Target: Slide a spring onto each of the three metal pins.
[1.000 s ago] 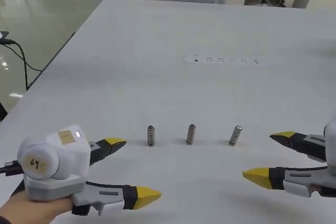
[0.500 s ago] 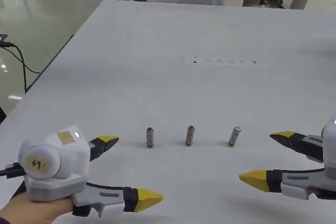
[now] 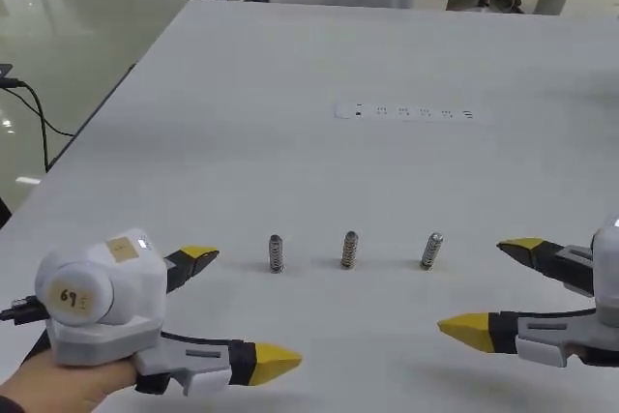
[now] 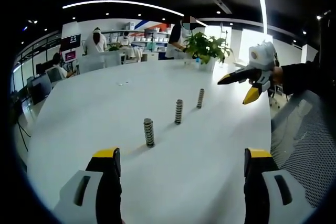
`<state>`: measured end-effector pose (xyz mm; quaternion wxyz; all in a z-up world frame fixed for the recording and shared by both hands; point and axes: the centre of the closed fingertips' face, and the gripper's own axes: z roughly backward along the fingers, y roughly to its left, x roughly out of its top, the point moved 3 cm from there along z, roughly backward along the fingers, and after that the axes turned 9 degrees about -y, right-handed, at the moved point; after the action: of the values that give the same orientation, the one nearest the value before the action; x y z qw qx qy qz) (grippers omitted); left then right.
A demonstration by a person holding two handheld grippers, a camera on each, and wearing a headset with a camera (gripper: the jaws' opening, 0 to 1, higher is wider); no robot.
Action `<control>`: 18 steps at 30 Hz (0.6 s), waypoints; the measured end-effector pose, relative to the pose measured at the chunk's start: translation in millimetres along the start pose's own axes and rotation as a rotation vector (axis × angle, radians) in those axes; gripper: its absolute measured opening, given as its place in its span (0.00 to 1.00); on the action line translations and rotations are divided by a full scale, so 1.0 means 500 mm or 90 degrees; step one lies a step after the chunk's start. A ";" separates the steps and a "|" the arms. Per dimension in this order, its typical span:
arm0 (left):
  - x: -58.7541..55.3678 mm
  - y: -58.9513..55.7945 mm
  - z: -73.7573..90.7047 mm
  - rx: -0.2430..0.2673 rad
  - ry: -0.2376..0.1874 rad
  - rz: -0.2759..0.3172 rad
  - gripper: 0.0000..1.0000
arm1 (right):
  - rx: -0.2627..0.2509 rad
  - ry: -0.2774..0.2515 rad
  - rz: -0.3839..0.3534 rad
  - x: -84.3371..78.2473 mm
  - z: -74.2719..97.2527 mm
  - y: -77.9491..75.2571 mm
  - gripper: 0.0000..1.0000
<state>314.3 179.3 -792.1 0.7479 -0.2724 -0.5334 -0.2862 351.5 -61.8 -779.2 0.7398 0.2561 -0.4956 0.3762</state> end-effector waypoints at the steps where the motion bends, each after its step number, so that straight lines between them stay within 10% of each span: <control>1: 0.001 0.000 0.000 0.000 0.000 0.000 0.97 | 0.000 0.000 0.000 0.000 0.000 0.000 0.85; 18: 0.007 0.001 -0.004 0.001 -0.001 -0.003 0.97 | 0.000 -0.004 0.000 0.004 -0.002 0.004 0.86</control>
<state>316.9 177.5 -789.5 0.7469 -0.2711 -0.5349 -0.2874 350.7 -59.1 -777.5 0.7383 0.2572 -0.4977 0.3755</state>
